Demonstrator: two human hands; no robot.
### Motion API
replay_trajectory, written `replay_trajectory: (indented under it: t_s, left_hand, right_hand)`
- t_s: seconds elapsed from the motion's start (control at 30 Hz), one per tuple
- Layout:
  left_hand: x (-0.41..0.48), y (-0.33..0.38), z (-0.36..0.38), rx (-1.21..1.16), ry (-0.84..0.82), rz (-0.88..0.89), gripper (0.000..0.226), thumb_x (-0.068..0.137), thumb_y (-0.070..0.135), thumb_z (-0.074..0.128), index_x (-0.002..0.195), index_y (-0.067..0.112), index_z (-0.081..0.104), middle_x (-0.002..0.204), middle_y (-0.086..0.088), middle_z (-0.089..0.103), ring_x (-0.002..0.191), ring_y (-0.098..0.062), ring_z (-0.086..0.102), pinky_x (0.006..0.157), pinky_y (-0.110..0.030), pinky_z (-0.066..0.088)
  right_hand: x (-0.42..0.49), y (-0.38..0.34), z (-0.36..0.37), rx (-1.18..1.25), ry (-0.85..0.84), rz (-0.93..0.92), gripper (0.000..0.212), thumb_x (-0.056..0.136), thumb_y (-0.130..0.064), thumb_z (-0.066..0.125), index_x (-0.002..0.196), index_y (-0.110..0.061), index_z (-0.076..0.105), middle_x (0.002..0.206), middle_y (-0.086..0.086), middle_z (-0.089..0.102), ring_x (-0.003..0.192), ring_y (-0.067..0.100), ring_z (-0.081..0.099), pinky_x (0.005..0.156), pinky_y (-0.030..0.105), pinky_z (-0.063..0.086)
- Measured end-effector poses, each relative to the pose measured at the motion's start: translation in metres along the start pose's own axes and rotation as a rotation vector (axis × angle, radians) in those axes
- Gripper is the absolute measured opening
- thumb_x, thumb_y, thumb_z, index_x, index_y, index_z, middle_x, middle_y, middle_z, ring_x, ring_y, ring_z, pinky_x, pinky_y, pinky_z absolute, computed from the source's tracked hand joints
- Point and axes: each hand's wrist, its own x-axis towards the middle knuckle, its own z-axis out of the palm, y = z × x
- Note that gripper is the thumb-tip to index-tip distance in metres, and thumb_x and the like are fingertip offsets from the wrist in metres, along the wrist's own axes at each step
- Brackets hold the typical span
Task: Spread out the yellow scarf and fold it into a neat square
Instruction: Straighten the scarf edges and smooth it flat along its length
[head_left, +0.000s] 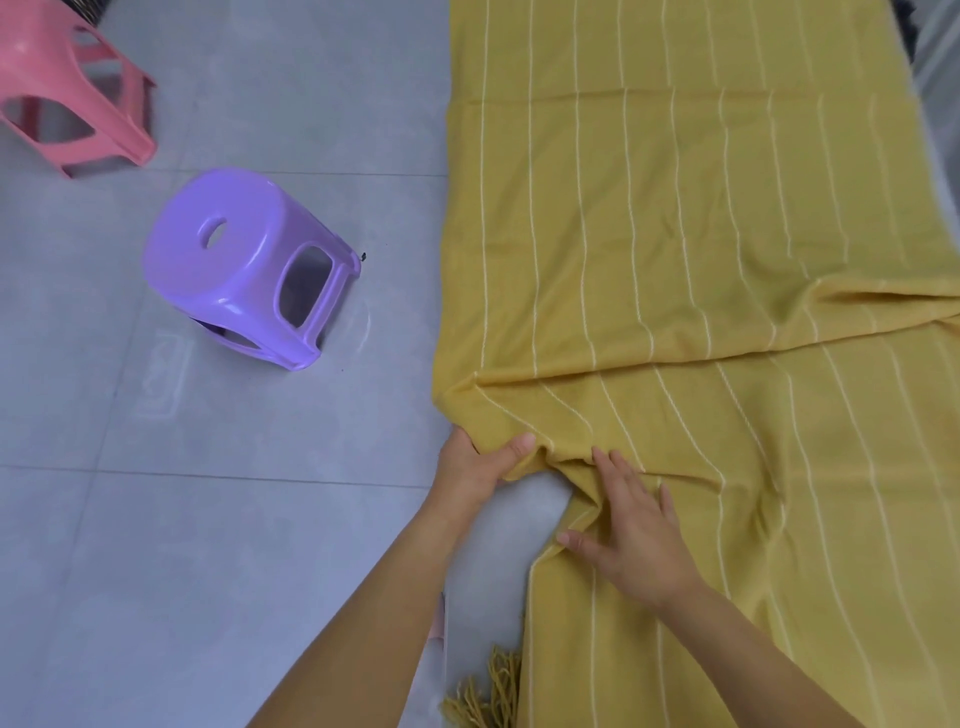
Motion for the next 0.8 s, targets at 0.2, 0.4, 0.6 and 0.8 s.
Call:
replay_trajectory:
  t_s: [0.2,0.4,0.6,0.8]
  left_hand:
    - [-0.015,-0.025,0.008,0.010,0.044,-0.072,0.041,0.076,0.039,0.068,0.110,0.018,0.063,0.105,0.001,0.070,0.101,-0.016,0.065,0.094,-0.040,0.050]
    - [-0.013,-0.022,0.004,0.162,0.249,0.146,0.016,0.091,0.020,0.059,0.105,0.014,0.055,0.095,0.003,0.064,0.087,-0.009,0.062,0.079,-0.020,0.050]
    - [-0.004,-0.020,-0.013,-0.145,0.318,0.032,0.038,0.077,0.035,0.073,0.099,0.005,0.065,0.093,-0.009,0.070,0.087,-0.021,0.065,0.081,-0.038,0.052]
    - [-0.033,-0.042,0.010,-0.012,-0.018,-0.179,0.038,0.076,0.018,0.076,0.110,0.011,0.062,0.110,-0.005,0.069,0.098,-0.013,0.066,0.090,-0.030,0.052]
  right_hand:
    - [-0.011,-0.004,0.005,0.055,0.027,-0.005,0.100,0.071,-0.081,0.034,0.147,-0.032,-0.009,0.158,-0.002,-0.004,0.142,0.003,-0.005,0.116,0.043,0.000]
    - [-0.024,-0.006,0.019,-0.102,0.066,0.037,0.110,0.069,-0.086,0.000,0.143,-0.011,0.030,0.156,0.013,0.012,0.145,0.016,0.009,0.114,0.046,0.011]
    - [-0.034,-0.014,0.050,-0.237,-0.031,0.128,0.093,0.083,-0.075,0.017,0.122,-0.002,0.057,0.133,0.028,0.048,0.125,0.037,0.048,0.103,0.053,0.021]
    - [-0.052,-0.009,0.064,-0.099,0.106,0.053,0.105,0.075,-0.081,0.011,0.149,-0.006,0.002,0.157,0.004,0.013,0.144,0.017,0.004,0.113,0.042,-0.009]
